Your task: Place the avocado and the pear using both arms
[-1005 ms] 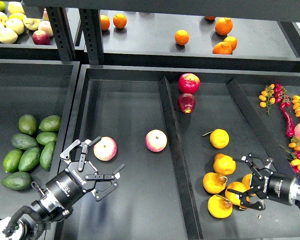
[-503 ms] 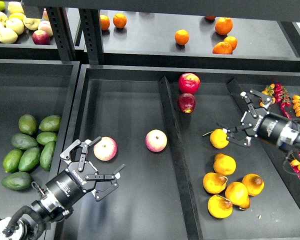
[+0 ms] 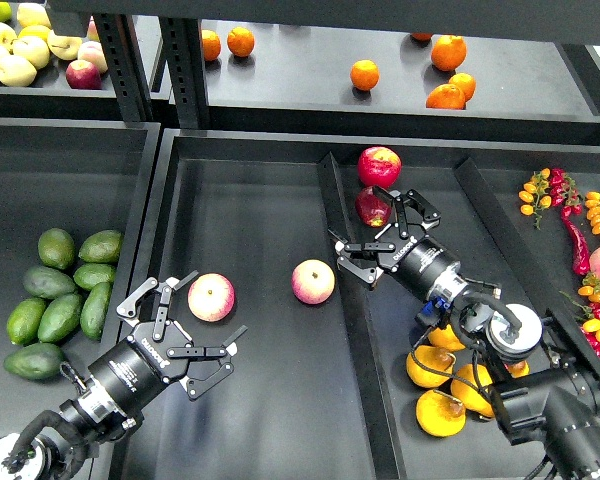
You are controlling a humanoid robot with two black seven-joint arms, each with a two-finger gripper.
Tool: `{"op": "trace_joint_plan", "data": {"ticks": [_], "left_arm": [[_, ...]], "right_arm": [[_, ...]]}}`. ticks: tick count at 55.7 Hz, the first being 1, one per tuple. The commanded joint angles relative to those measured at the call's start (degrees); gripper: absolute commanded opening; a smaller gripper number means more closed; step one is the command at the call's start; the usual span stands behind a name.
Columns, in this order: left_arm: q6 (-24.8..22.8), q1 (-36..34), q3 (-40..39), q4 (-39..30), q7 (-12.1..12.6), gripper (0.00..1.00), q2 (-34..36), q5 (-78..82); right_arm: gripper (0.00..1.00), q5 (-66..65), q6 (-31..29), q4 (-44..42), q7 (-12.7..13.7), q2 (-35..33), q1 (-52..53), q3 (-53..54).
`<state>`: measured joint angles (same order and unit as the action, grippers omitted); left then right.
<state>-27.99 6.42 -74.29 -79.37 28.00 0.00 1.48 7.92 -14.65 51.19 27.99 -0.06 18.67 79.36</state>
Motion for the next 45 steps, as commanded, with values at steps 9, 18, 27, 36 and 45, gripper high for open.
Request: {"op": "trace_joint_plan", "data": {"ticks": [9,18,27,36,45], "left_arm": [[-0.01,0.26,0.11,0.00,0.00,0.99,0.00,0.01],[-0.01,0.26,0.29,0.00,0.00,0.99,0.00,0.10],[-0.01,0.26,0.38,0.00,0.00,0.99,0.00,0.10],[-0.01,0.26,0.38,0.00,0.00,0.99,0.00,0.10],[-0.01,0.26,0.38,0.00,0.00,0.99,0.00,0.10]], "right_arm": [[0.99,0.25,-2.49,1.98,0.01,0.06,-6.36,1.93],[0.99,0.78,-7.32,2.69,0.01,0.06,-9.26,1.85],[0.99,4.46,-9.17,4.09,0.01,0.06,-9.44,1.76],[0.99,9.21,-9.26,5.67,0.01,0.06,-9.53,1.32],[0.99,12.11,-9.61,6.38,0.01,0.06,-9.88,1.06]]}}
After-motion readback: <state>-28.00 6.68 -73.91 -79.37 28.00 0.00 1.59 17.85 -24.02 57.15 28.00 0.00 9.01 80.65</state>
